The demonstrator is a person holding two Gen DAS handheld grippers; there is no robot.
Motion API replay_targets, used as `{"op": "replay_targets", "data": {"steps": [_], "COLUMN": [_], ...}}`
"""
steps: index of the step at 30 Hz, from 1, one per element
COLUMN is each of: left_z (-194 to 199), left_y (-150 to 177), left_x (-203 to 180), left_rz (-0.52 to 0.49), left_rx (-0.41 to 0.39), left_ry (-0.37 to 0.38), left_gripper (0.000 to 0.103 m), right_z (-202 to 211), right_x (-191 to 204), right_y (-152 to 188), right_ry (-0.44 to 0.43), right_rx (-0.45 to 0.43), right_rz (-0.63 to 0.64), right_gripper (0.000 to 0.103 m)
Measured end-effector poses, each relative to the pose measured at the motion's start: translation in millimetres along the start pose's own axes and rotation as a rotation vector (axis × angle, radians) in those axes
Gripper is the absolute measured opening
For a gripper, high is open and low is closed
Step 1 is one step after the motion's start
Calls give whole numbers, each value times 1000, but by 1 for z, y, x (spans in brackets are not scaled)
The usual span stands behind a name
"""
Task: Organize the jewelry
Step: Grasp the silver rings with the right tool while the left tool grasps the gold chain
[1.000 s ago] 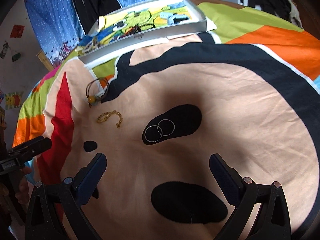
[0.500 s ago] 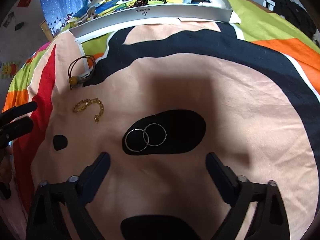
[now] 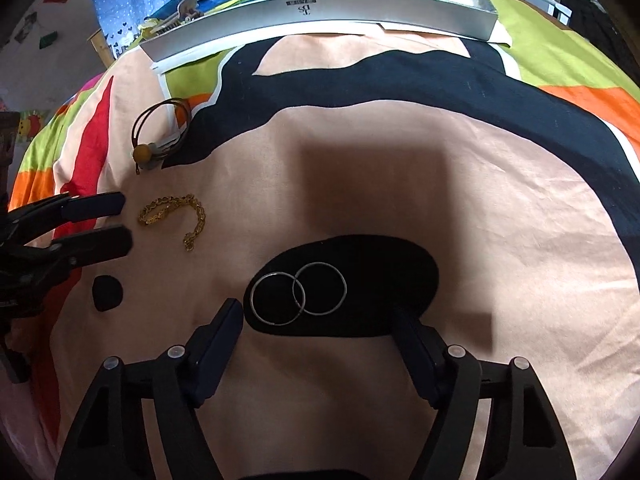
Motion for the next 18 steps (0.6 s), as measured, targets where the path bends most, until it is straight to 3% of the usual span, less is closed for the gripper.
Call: {"op": "replay_targets", "data": {"steps": [10,18], "left_z": [-16,-20], "left_y": [1,4], "left_x": [11,9], "left_rz": [1,-53], "left_rx": [42,56], "left_ry": [-72,-139], "left_gripper": [45,32], "right_z": [-4,-4], "right_x": [2,8], "right_y": [6,9], "right_ry": [21,21], "right_rx": [-8,-14], "right_rz": [43,69], "right_gripper": [66,48]}}
Point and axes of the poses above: each gripper's, at about its wrist camera, not at the fingertips, and z roughly against the way its jaws point, x to its left, y to its underside, the point moved 5 cm from there along -z, roughly the way its jaws point, and after that the axes turned 8 degrees about -z, right-handed, at the moved point
